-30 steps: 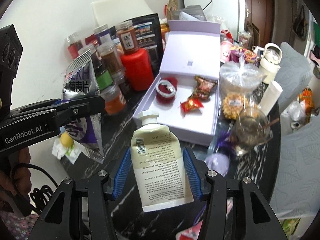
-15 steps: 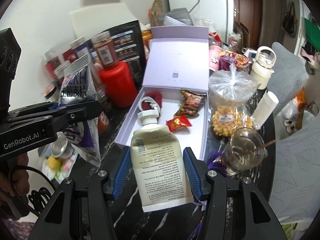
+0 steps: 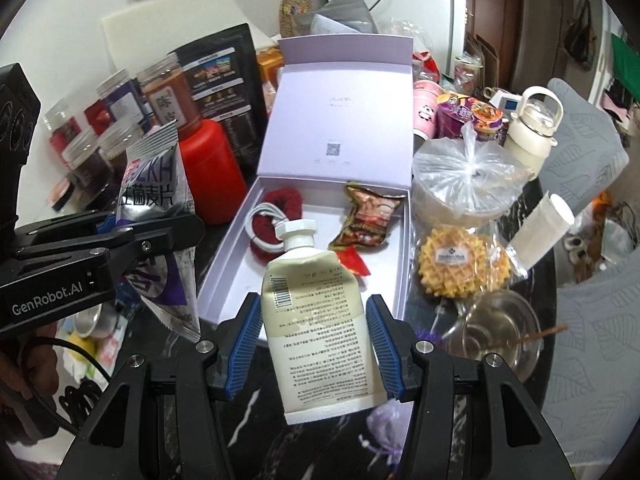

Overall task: Organize soft objects
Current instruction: 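Carry the snack bag and lotion tube with both grippers over the lavender box, then open both grippers to drop the snack bag and lotion tube into the box, then move both grippers away from the box toward the lavender sachet and pink pouch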

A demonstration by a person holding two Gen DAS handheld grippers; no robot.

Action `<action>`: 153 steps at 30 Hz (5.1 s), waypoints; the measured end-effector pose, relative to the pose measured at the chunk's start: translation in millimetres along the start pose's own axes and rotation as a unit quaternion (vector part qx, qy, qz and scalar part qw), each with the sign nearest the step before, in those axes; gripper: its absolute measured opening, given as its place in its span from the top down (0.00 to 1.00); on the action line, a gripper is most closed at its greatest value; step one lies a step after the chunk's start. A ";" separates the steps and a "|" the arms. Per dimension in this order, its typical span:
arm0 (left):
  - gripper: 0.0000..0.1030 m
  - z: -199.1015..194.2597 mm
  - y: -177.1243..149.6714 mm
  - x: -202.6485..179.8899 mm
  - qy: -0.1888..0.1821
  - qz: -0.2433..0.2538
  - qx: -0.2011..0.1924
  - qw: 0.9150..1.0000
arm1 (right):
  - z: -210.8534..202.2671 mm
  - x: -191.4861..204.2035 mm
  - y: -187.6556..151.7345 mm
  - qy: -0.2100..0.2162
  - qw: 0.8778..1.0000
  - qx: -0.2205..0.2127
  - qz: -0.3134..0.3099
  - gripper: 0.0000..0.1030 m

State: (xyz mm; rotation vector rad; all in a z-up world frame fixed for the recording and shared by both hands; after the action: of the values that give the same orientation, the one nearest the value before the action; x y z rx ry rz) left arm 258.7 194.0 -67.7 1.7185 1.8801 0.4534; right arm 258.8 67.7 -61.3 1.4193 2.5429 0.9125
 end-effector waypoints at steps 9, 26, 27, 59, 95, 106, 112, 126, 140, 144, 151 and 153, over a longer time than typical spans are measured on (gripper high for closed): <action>0.72 38.7 4.8 3.7 0.002 0.010 0.027 1.000 | 30.9 -14.8 12.3 0.000 1.000 0.008 0.010 0.49; 0.72 104.5 -17.7 9.7 0.004 0.018 0.094 0.995 | 88.5 -34.9 -6.9 0.012 0.998 0.058 0.030 0.49; 0.72 107.6 -18.5 10.0 0.004 0.018 0.097 0.995 | 91.7 -35.2 -8.0 0.013 0.998 0.061 0.031 0.49; 0.72 155.8 -26.2 14.6 0.028 0.032 0.141 0.989 | 142.3 -47.7 -6.9 0.006 0.995 0.092 0.029 0.63; 0.19 2.9 4.3 -13.1 0.109 0.067 0.019 0.992 | -10.9 -28.9 7.3 -0.037 0.999 -0.026 0.030 0.22; 0.06 -43.7 1.0 -33.8 0.123 0.063 -0.024 0.990 | -67.2 -26.5 -1.2 -0.047 0.996 -0.073 0.027 0.13; 0.06 -68.3 -5.2 -51.3 0.125 0.067 -0.042 0.989 | -96.7 -28.1 -11.1 -0.051 0.994 -0.092 0.027 0.12; 0.06 -114.1 -46.2 -94.3 0.132 0.049 -0.071 0.988 | -166.0 -40.7 -50.1 -0.061 0.990 -0.125 0.016 0.10; 0.06 -141.9 -98.4 -136.2 0.128 0.051 -0.087 0.987 | -201.4 -46.3 -108.3 -0.050 0.991 -0.120 0.008 0.10; 0.06 -143.8 -111.3 -140.4 0.114 0.041 -0.080 0.989 | -202.8 -46.2 -123.0 -0.047 0.992 -0.114 0.011 0.10; 0.06 -135.9 -133.3 -143.4 0.107 0.029 -0.064 0.992 | -196.6 -48.4 -151.9 -0.046 0.995 -0.090 0.022 0.10; 0.06 -131.5 -140.0 -144.7 0.103 0.030 -0.059 0.992 | -190.8 -50.8 -160.8 -0.042 0.995 -0.081 0.032 0.10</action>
State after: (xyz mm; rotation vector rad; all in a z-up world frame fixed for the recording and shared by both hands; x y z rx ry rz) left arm 72.9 48.7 -21.0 1.7081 1.9043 0.7758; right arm 100.3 -122.6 -2.3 1.4659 2.3184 1.0207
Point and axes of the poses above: each gripper's, at about its wrist camera, not at the fingertips, and z roughly the way its jaws point, x to its left, y to its top, the point moved 4 cm from there along z, roughly the way its jaws point, and after that the axes turned 6 degrees about y, right-handed, at the moved point
